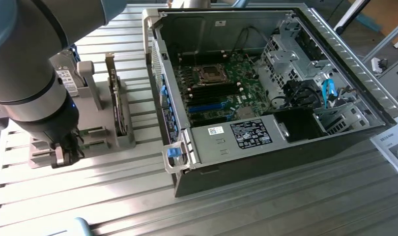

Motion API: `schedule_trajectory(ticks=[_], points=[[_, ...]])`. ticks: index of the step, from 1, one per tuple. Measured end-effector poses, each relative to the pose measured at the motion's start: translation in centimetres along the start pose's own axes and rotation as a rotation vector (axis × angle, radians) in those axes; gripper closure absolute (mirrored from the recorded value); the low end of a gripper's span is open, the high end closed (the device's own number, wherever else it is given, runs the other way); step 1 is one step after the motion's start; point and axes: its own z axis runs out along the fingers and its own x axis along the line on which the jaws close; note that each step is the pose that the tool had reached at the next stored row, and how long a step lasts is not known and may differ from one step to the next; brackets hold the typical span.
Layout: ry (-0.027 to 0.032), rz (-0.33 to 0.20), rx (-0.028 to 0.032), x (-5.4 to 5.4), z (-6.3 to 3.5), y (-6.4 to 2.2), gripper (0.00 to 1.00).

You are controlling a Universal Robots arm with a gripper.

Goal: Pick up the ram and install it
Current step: 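Pick up the ram and move it above insertion slot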

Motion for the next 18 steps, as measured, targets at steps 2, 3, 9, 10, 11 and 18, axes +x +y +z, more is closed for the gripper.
schedule_trajectory(ticks=[2,3,9,10,11,18], points=[[-0.0008,-0.001,-0.0001,0.01,0.21,0.0,0.64],[-0.0011,-0.002,-0.0004,0.01,0.33,0.01,0.64],[-0.0055,-0.004,-0.0002,0.02,0.73,0.0,0.64],[-0.0056,-0.004,-0.0002,0.02,0.73,0.0,0.64],[-0.0057,-0.004,-0.0003,0.02,0.73,0.0,0.64],[-0.0059,-0.004,-0.0001,0.02,0.75,0.0,0.64]])
